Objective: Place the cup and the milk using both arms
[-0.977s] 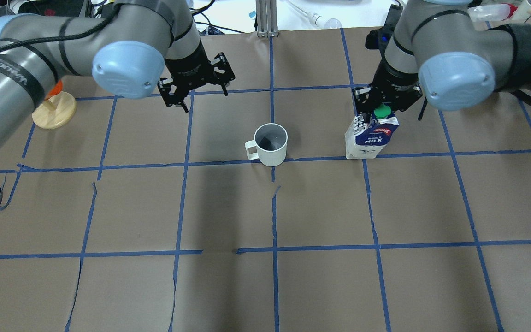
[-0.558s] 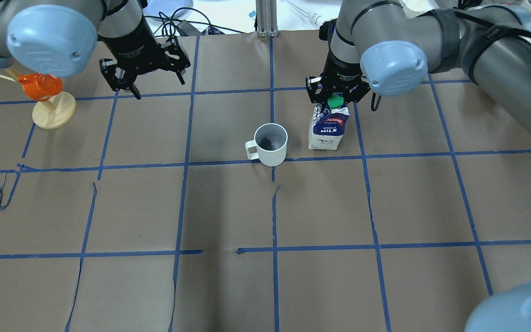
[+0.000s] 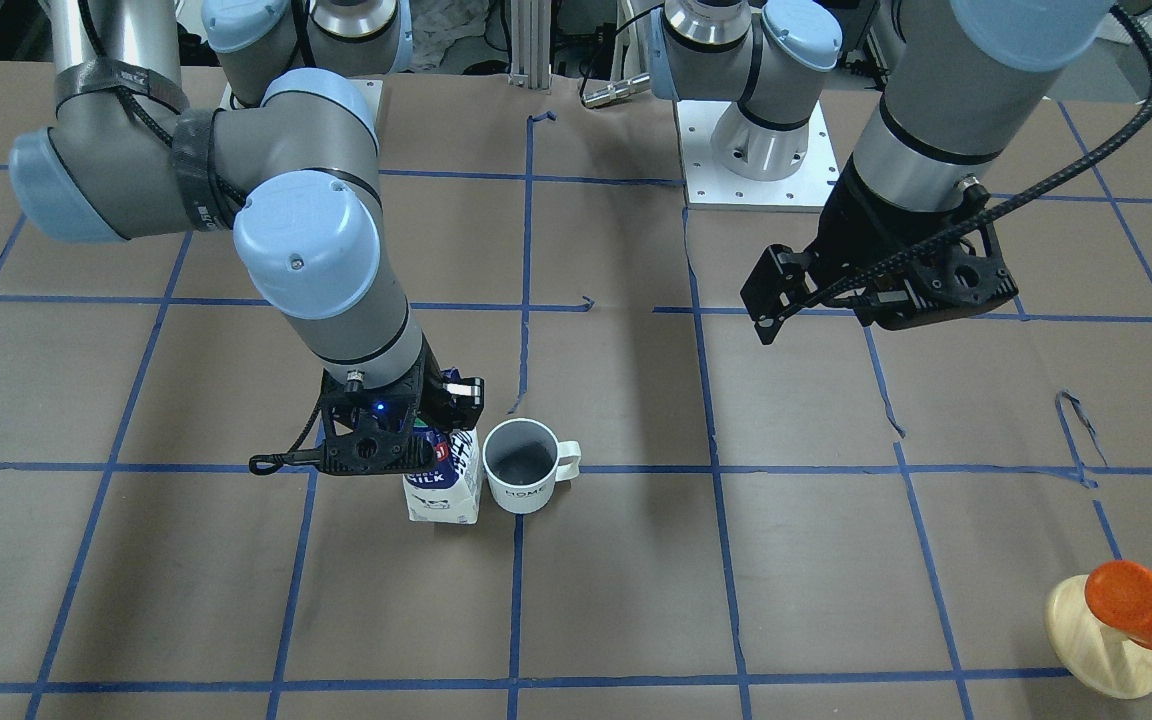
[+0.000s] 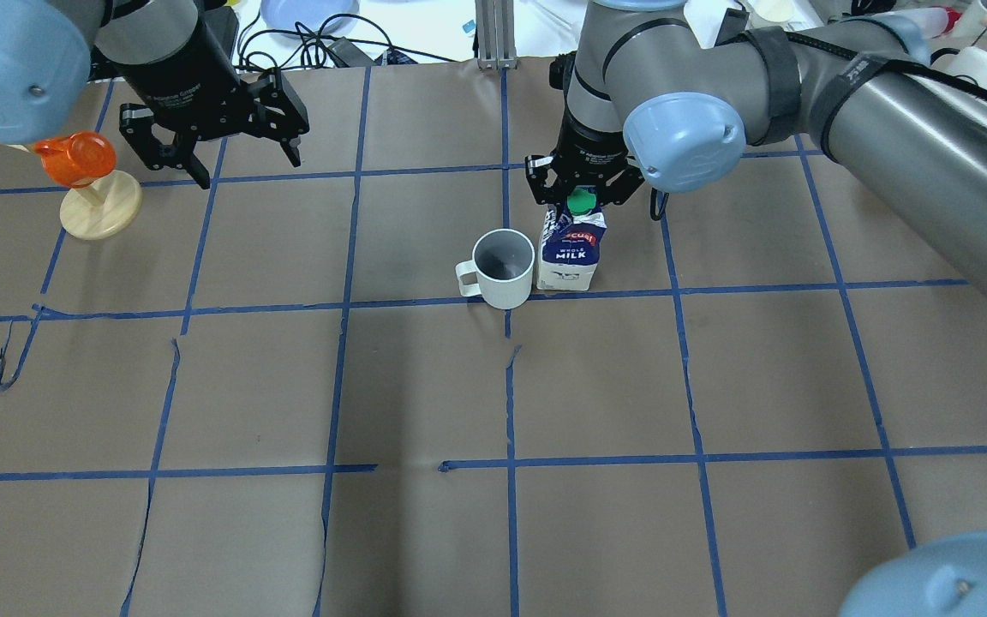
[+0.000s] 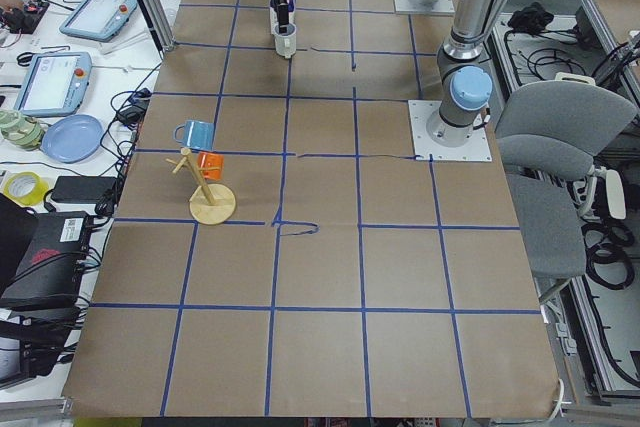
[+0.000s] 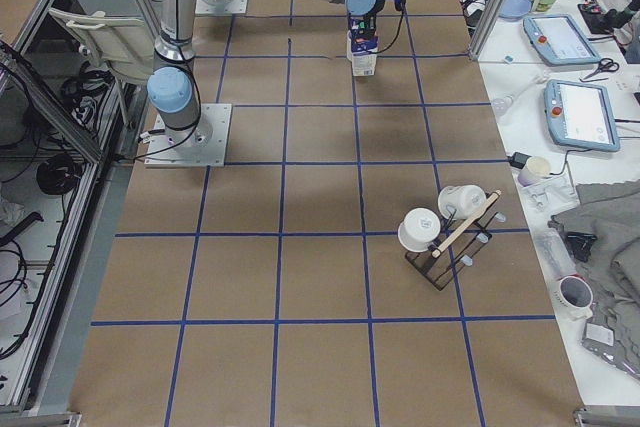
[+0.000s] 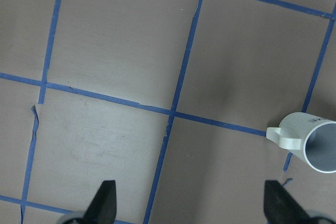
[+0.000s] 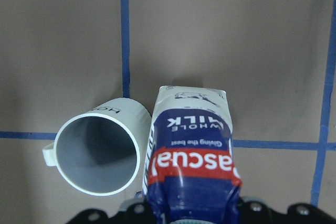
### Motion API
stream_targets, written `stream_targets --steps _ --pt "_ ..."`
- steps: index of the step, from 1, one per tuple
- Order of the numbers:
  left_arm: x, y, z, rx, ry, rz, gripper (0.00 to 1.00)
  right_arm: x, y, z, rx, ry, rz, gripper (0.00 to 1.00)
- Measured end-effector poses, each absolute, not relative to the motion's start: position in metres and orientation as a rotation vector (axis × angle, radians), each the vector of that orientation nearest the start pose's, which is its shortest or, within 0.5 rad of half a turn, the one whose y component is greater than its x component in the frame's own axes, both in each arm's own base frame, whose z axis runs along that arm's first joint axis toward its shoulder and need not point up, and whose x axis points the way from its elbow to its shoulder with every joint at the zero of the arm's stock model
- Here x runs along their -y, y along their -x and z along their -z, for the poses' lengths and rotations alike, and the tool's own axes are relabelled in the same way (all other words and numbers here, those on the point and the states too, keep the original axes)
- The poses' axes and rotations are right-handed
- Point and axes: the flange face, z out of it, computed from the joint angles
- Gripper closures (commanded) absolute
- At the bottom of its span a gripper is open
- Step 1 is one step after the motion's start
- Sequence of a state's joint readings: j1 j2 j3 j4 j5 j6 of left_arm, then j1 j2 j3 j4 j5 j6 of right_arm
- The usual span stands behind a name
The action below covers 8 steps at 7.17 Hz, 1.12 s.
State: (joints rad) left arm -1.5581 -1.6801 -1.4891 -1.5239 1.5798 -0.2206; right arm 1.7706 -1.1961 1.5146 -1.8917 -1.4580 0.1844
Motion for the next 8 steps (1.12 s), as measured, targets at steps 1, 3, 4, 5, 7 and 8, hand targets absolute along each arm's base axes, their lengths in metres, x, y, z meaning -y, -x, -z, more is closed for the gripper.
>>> stream_targets --steps 1,3,4,5,7,8 --pt "0.536 0.118 -0.469 -3.069 0.35 0.014 0.0 0.587 -0.267 -0.334 -3.031 0.023 -0.033 0.18" --pt "0.524 0.113 -0.466 -3.067 0.234 0.006 0.0 0.588 -0.267 -0.329 -3.034 0.032 -0.044 0.07" --pt "0.519 0.111 -0.47 -3.078 0.167 0.014 0.0 0.589 -0.267 -0.329 -3.037 0.036 -0.043 0.01" --pt "0.515 0.109 -0.476 -3.091 0.132 0.031 0.0 0.59 -0.266 -0.333 -3.041 0.036 -0.031 0.0" --pt "0.505 0.105 -0.492 -3.13 0.121 0.081 0.0 0.581 -0.257 -0.376 -3.066 0.034 0.056 0.0" --pt "0.499 0.106 -0.499 -3.147 0.119 0.098 0.0 0.564 -0.246 -0.41 -3.082 0.034 0.093 0.0"
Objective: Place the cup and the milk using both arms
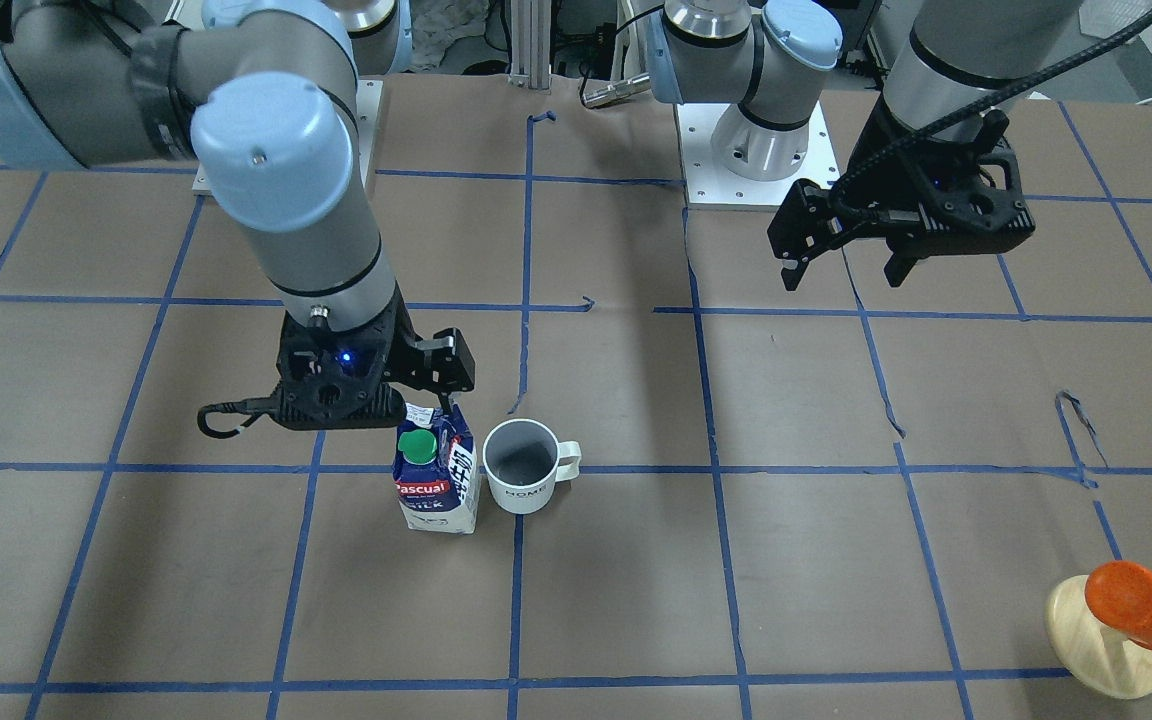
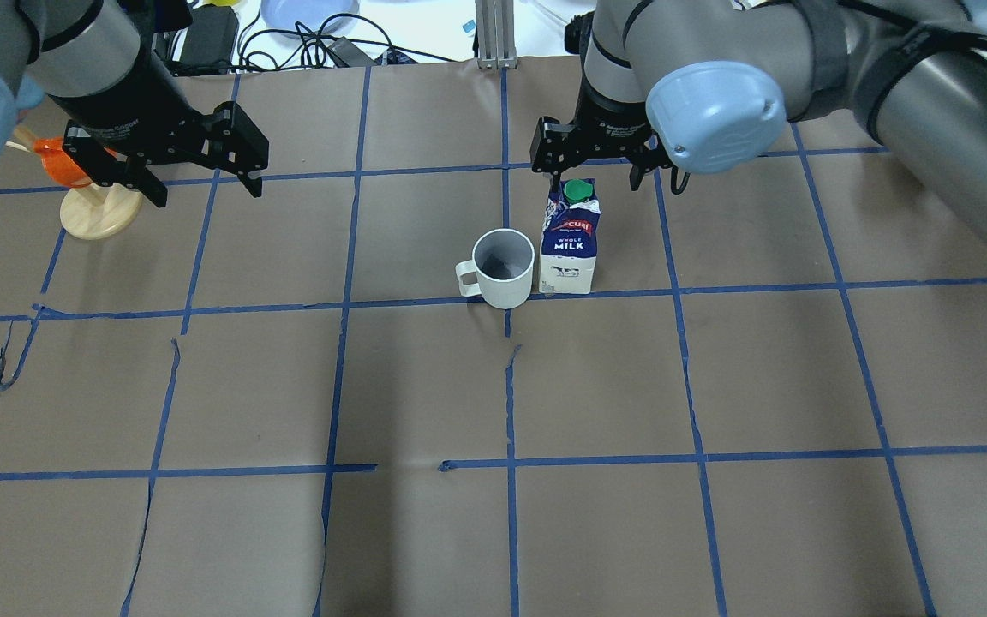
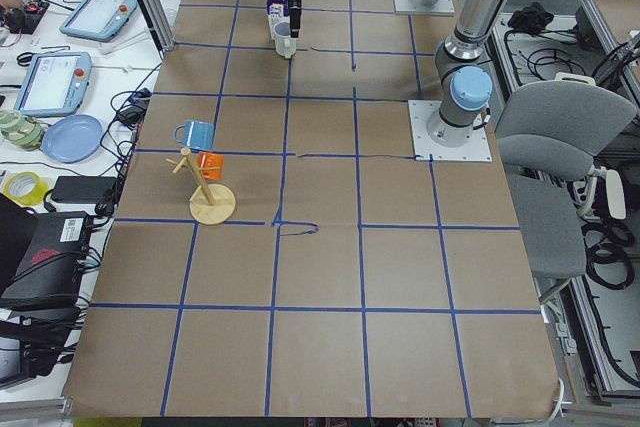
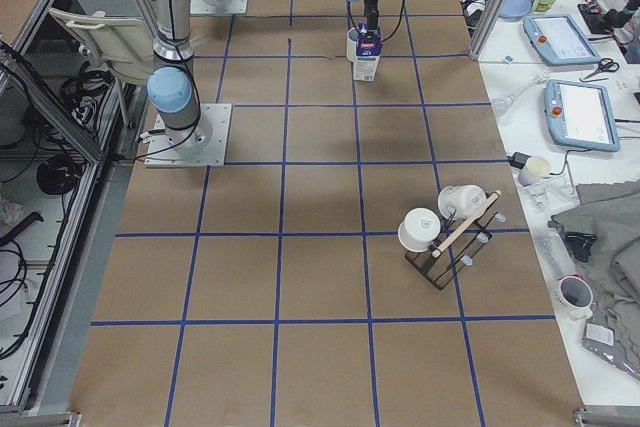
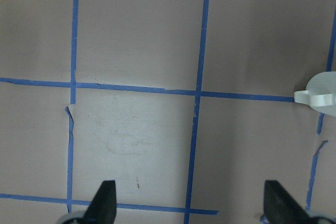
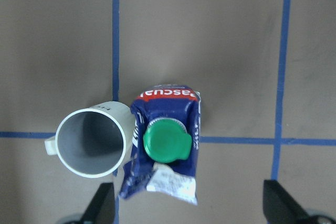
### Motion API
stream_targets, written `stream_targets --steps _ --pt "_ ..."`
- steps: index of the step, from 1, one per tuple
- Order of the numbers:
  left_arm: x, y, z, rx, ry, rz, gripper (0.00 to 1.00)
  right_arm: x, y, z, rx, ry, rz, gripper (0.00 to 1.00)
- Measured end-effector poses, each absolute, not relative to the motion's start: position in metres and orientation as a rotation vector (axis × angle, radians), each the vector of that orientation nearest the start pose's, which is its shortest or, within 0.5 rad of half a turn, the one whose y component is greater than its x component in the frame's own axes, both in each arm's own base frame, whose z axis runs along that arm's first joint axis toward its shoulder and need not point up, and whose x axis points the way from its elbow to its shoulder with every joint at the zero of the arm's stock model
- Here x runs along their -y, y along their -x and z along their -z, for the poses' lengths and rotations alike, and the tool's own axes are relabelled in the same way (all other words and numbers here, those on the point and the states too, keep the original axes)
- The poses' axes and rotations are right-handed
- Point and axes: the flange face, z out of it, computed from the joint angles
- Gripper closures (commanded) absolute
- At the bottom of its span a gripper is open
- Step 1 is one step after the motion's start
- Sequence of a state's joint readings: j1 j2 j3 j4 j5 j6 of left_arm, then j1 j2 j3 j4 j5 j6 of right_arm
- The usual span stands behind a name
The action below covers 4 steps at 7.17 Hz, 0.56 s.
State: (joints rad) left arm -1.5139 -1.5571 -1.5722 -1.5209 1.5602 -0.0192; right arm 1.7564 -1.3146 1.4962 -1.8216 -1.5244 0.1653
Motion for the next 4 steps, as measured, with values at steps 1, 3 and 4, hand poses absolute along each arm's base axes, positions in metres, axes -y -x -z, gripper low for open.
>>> stream_targets --steps 1,3,4 --pt "0.491 0.107 -0.504 -3.156 0.115 0.109 0.0 0.541 -0.236 -0.448 -3.092 0.046 0.119 0.0" --pt "0.471 0.108 -0.504 -3.156 0.076 0.11 0.0 0.506 -0.215 -0.491 -3.12 0.066 0.112 0.0" --pt "0.462 0.108 -0.505 -3.153 0.063 0.115 0.0 0.494 -0.197 -0.507 -3.132 0.082 0.106 0.0"
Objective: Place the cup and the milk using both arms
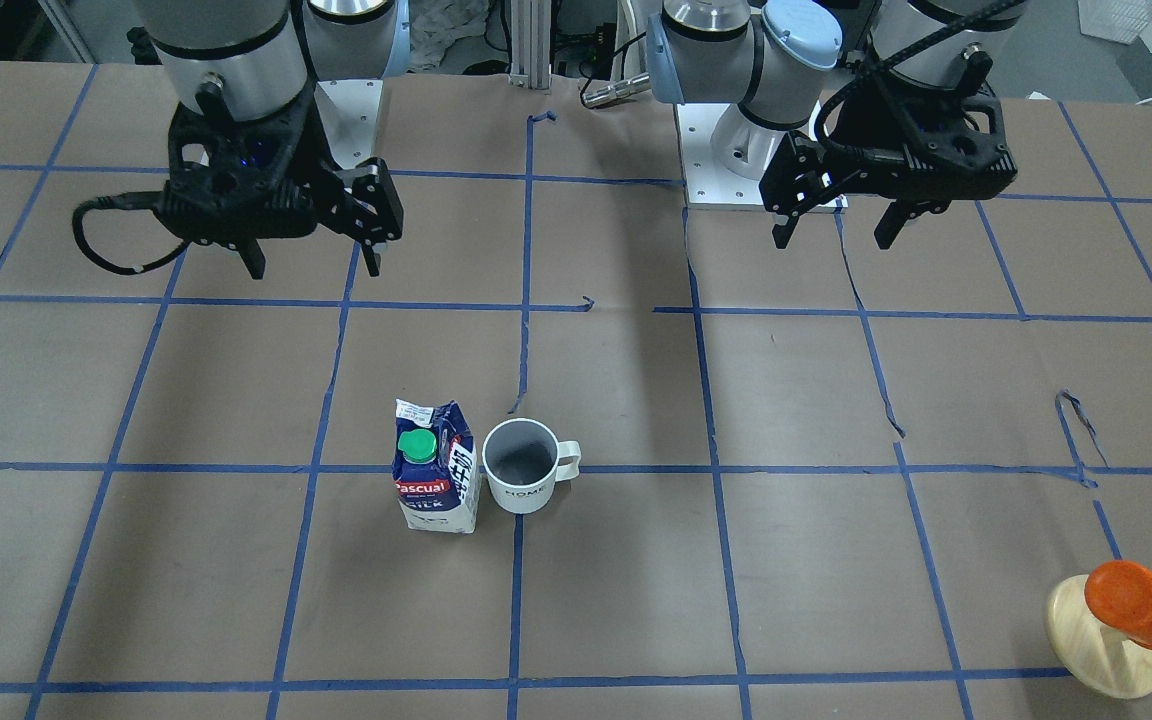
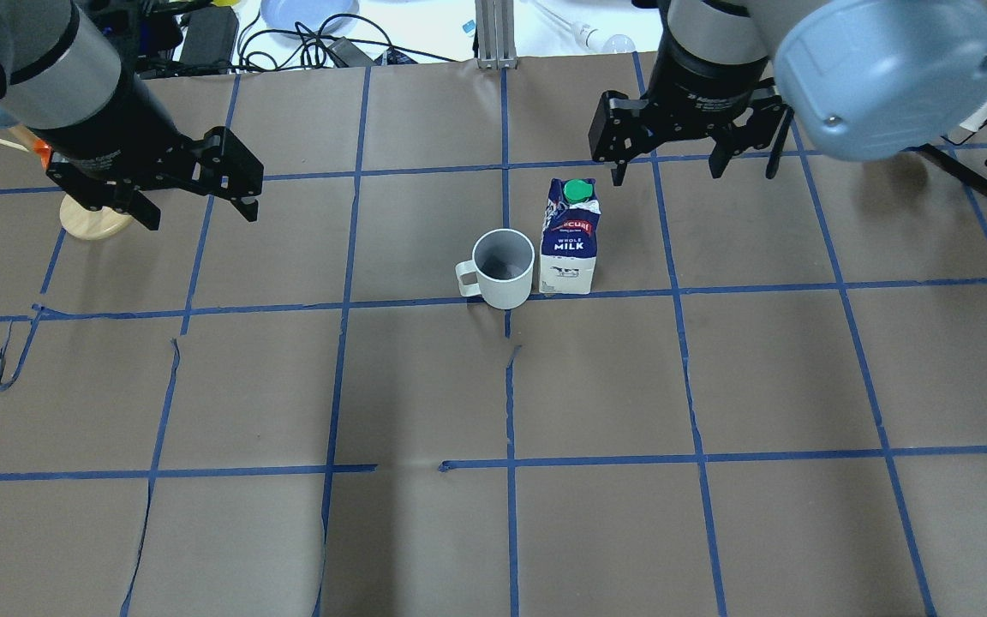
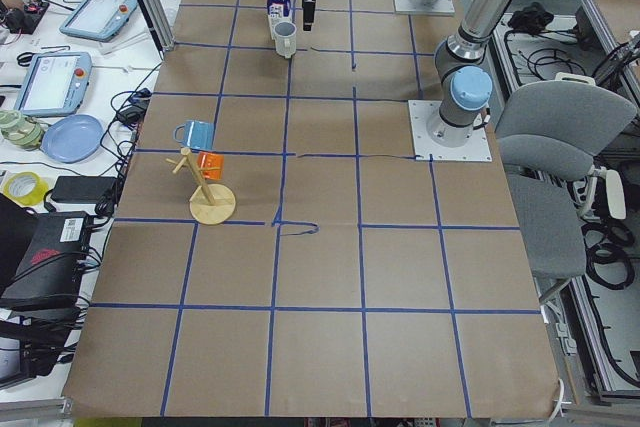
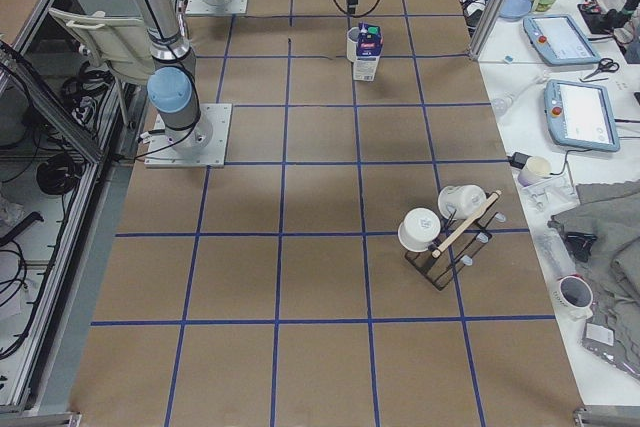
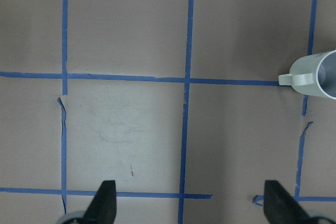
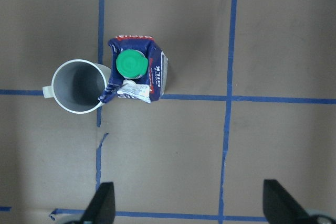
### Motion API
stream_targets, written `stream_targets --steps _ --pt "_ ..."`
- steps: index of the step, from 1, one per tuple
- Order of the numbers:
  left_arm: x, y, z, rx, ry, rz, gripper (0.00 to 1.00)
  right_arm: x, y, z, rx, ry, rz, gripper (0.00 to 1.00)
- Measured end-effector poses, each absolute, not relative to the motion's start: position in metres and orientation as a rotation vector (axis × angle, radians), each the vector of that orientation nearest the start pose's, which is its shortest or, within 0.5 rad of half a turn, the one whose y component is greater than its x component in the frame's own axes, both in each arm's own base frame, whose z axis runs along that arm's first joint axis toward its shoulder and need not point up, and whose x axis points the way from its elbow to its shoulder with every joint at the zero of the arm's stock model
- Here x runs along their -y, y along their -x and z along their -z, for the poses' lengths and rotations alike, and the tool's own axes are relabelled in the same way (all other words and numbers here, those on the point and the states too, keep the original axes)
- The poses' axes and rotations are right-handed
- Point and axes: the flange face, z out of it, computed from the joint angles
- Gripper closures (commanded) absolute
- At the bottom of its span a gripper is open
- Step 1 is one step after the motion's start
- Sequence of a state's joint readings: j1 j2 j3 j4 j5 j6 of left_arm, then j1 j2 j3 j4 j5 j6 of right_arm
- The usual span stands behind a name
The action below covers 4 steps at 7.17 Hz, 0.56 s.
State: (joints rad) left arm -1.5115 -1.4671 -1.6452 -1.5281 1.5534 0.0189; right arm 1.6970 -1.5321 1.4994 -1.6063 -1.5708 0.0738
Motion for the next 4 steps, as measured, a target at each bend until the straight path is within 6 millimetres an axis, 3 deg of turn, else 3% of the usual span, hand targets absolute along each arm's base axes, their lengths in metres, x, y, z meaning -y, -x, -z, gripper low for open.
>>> stream_targets --steps 2,4 --pt "0.453 0.108 -0.509 -3.15 0.055 0.133 0.0 0.487 -0.168 -0.523 -3.139 0.07 0.112 0.0" --pt "0.453 0.103 -0.511 -3.149 0.026 0.145 0.0 0.489 -0.159 -0.527 -3.143 0.052 0.12 0.0"
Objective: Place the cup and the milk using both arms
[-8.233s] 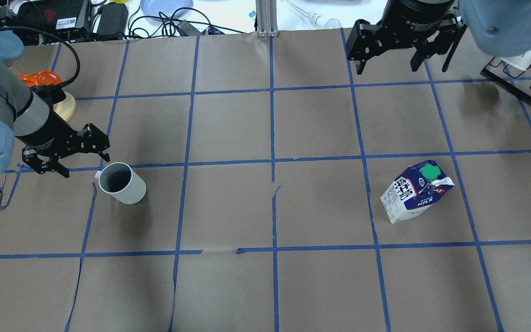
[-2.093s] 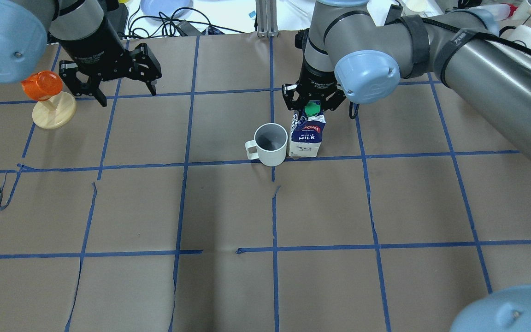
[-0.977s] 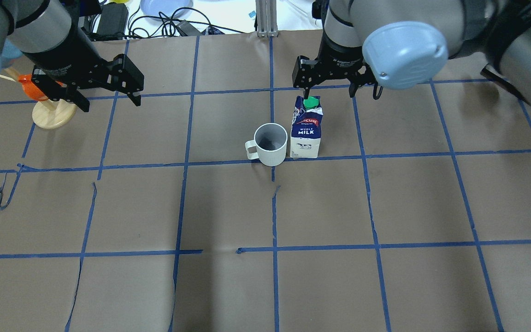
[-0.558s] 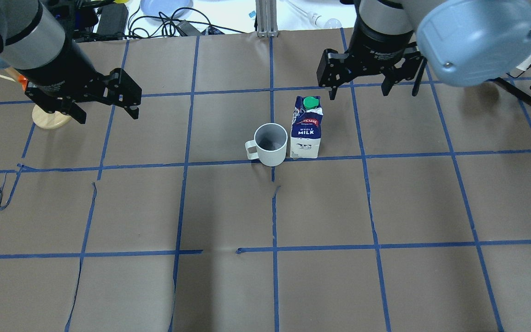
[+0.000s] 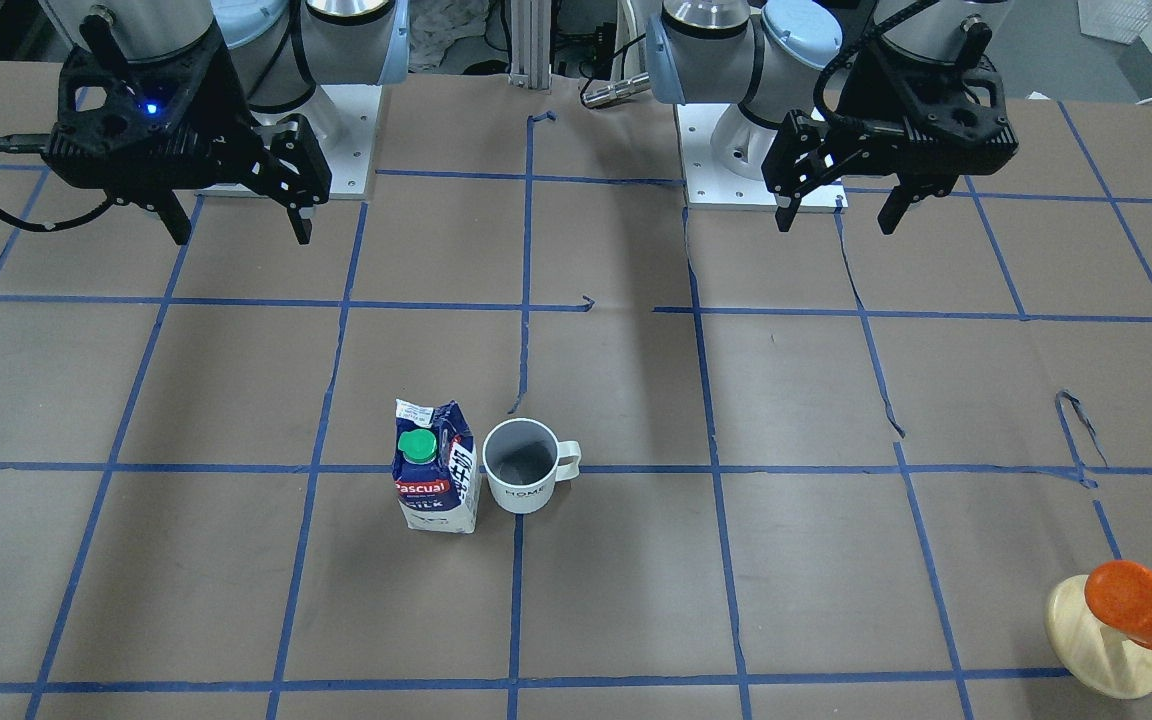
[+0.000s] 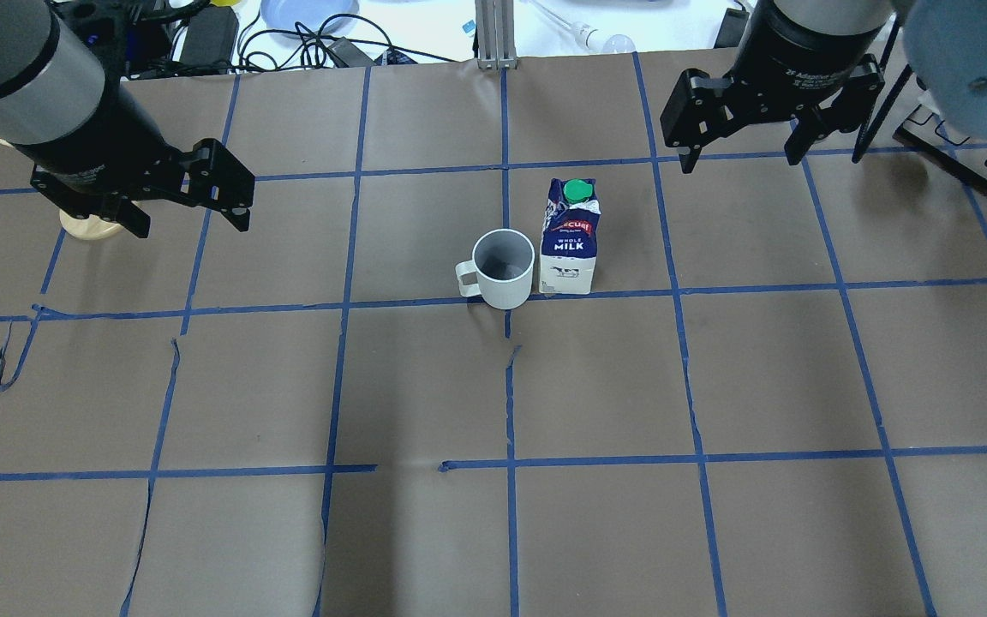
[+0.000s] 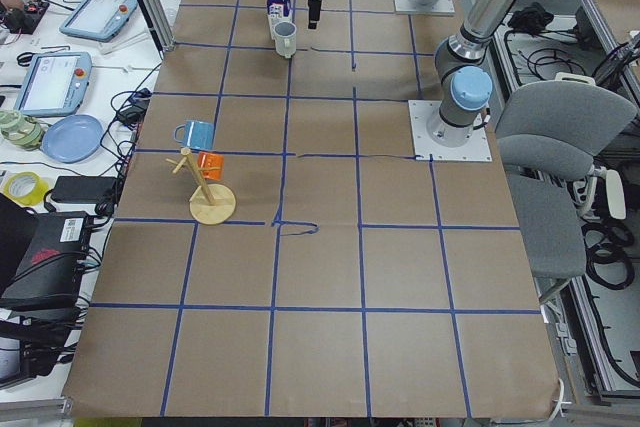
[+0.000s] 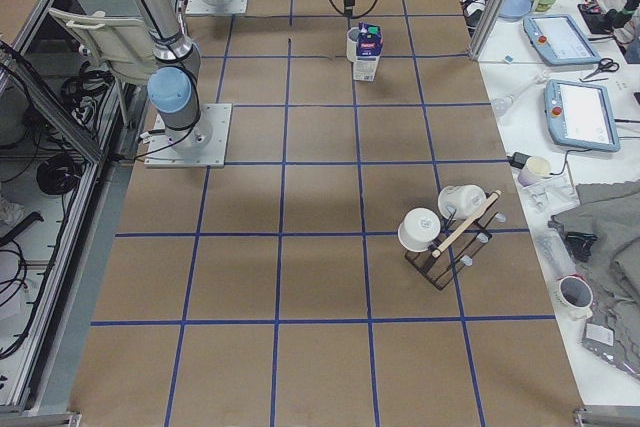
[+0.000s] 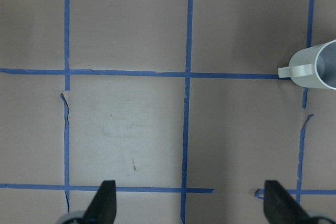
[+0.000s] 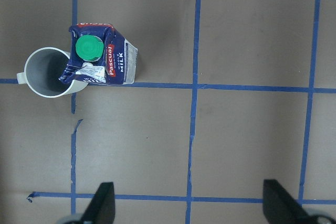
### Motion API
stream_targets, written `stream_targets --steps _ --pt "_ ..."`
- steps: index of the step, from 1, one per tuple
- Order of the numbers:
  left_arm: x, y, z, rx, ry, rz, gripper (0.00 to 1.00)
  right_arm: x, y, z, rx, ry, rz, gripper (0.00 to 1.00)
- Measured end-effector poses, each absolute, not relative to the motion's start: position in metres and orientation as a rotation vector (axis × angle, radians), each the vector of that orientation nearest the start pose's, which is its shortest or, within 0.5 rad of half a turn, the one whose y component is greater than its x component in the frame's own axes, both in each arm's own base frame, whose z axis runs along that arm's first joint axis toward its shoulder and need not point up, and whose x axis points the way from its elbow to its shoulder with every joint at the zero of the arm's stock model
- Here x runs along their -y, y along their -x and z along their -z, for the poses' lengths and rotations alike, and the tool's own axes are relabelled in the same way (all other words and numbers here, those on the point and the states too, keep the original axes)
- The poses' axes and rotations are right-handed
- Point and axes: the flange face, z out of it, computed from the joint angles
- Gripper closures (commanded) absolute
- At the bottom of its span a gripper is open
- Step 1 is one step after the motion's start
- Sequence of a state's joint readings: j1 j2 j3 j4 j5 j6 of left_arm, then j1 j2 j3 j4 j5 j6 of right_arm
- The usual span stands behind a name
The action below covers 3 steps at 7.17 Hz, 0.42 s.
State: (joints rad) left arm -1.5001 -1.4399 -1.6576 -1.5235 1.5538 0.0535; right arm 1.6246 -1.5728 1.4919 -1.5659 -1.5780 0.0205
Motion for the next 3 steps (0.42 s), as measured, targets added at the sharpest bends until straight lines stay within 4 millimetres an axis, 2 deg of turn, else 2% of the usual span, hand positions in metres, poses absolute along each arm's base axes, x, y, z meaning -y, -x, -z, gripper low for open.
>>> stream_targets --steps 3 --pt "0.4561 0.0945 -0.5103 -3.154 0.018 0.147 0.0 0.4912 -0.1571 -0.5281 -3.145 0.046 0.122 0.0"
